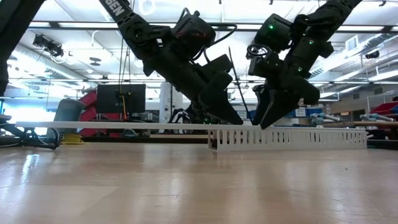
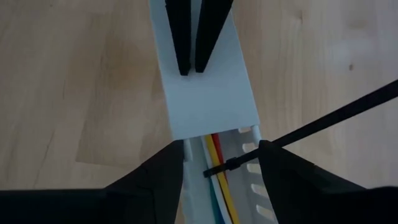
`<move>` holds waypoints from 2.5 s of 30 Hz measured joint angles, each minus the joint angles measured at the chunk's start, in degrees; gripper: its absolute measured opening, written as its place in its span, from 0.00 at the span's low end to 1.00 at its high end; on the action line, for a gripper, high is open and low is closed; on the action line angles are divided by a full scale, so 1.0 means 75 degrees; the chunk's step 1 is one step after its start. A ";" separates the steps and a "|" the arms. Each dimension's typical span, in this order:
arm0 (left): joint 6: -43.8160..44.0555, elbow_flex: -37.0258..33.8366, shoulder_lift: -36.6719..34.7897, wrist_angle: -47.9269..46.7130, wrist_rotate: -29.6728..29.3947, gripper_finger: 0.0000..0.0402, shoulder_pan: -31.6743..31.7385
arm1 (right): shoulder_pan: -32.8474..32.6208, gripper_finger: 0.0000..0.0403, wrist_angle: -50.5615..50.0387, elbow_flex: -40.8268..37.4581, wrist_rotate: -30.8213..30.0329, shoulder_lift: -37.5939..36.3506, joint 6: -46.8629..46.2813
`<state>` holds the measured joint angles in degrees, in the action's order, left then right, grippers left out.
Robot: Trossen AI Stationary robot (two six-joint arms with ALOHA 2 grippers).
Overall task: Ziptie cables
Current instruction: Close the white cable duct
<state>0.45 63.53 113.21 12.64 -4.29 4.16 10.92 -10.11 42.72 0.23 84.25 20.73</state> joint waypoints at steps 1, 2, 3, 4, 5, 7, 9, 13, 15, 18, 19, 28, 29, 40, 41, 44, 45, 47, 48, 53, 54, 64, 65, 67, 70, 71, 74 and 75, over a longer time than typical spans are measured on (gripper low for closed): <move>0.0000 0.0000 0.0000 0.0000 0.0000 0.00 0.0000 | 0.0000 0.48 0.0005 0.0000 -0.0003 0.0000 0.0024; 0.0002 0.0000 0.0000 0.0000 0.0000 0.00 0.0000 | 0.0000 0.48 0.0017 -0.0002 -0.0003 0.0000 0.0078; 0.0003 0.0000 0.0000 0.0000 0.0000 0.00 0.0000 | 0.0000 0.48 0.0029 -0.0003 -0.0005 0.0000 0.0143; 0.0005 0.0000 0.0000 0.0000 0.0000 0.00 0.0000 | 0.0000 0.49 0.0036 -0.0003 -0.0006 0.0000 0.0224; 0.0007 0.0000 0.0000 -0.0003 0.0005 0.00 0.0000 | 0.0000 0.49 0.0041 -0.0003 -0.0009 0.0000 0.0304; 0.0012 0.0000 0.0000 -0.0003 0.0084 0.00 0.0004 | -0.0025 0.50 0.0050 -0.0003 0.0000 0.0000 0.0395; 0.0023 0.0000 0.0000 -0.0003 0.0140 0.00 0.0012 | -0.0105 0.50 0.0067 -0.0003 0.0061 0.0000 0.0472; 0.0024 -0.0003 0.0000 -0.0004 0.0159 0.00 0.0009 | -0.0299 0.50 0.0164 -0.0003 0.0038 0.0000 0.0851; 0.0025 -0.0003 0.0000 -0.0006 0.0160 0.00 0.0004 | -0.0321 0.50 0.0169 -0.0003 0.0011 0.0000 0.0930; 0.0026 -0.0003 0.0000 -0.0007 0.0163 0.00 0.0003 | -0.0288 0.50 0.0166 -0.0003 0.0002 0.0000 0.0930; 0.0026 -0.0003 0.0000 -0.0007 0.0165 0.00 0.0003 | -0.0268 0.50 0.0166 -0.0003 0.0032 0.0000 0.0927; 0.0006 -0.0006 0.0000 0.0033 0.0182 0.00 0.0003 | 0.0061 0.50 0.0104 -0.0003 0.0566 0.0000 0.0855; -0.0002 -0.0006 0.0000 0.0056 0.0184 0.00 0.0003 | 0.0099 0.50 0.0086 -0.0003 0.0602 0.0000 0.0828; -0.0020 -0.0006 0.0012 0.0174 0.0291 0.00 0.0055 | 0.0382 0.46 -0.0015 -0.0003 0.0975 0.0000 0.0449; -0.0020 -0.0006 0.0012 0.0175 0.0289 0.00 0.0055 | 0.0405 0.46 -0.0015 -0.0001 0.1003 0.0000 0.0447; -0.0026 -0.0006 0.0012 0.0175 0.0289 0.00 0.0055 | 0.0487 0.46 -0.0015 -0.0002 0.1169 0.0000 0.0443; -0.0026 -0.0006 0.0012 0.0175 0.0286 0.00 0.0055 | 0.0515 0.46 -0.0015 0.0000 0.1236 0.0000 0.0436; -0.0028 -0.0006 0.0012 0.0177 0.0286 0.00 0.0055 | 0.0569 0.46 -0.0011 0.0003 0.1340 0.0000 0.0426; -0.0029 -0.0006 0.0012 0.0180 0.0286 0.00 0.0055 | 0.0591 0.46 -0.0009 0.0003 0.1358 0.0000 0.0414; -0.0102 -0.0009 0.0018 0.0320 0.0348 0.00 0.0061 | 0.0691 0.44 -0.0056 0.0004 0.1595 0.0000 0.0329; -0.0161 -0.0009 0.0023 0.0361 0.0356 0.00 0.0061 | 0.0703 0.43 -0.0089 0.0006 0.1629 0.0000 0.0305; -0.0187 -0.0012 0.0026 0.0455 0.0468 0.00 0.0174 | 0.0743 0.39 -0.0178 0.0015 0.1738 0.0066 0.0245; -0.0184 -0.0006 0.0026 0.0453 0.0493 0.00 0.0188 | 0.0743 0.39 -0.0162 0.0025 0.1771 0.0114 0.0242; -0.0206 0.0034 0.0026 0.0424 0.0525 0.00 0.0198 | 0.0744 0.39 -0.0108 0.0039 0.1807 0.0291 0.0244; -0.0236 0.0038 0.0026 0.0393 0.0514 0.00 0.0215 | 0.0678 0.39 -0.0019 0.0041 0.1746 0.0350 0.0308; -0.0232 0.0042 0.0026 0.0367 0.0519 0.00 0.0226 | 0.0656 0.39 -0.0023 0.0036 0.1699 0.0249 0.0292; -0.0204 0.0058 0.0023 0.0309 0.0514 0.00 0.0251 | 0.0586 0.39 -0.0181 0.0038 0.1590 -0.0178 0.0054; -0.0206 0.0058 0.0023 0.0296 0.0508 0.00 0.0254 | 0.0543 0.39 -0.0262 0.0083 0.1552 -0.0371 0.0005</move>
<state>-1.09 63.96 113.38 14.86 -0.48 6.07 14.99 -12.08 43.34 11.87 81.46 20.77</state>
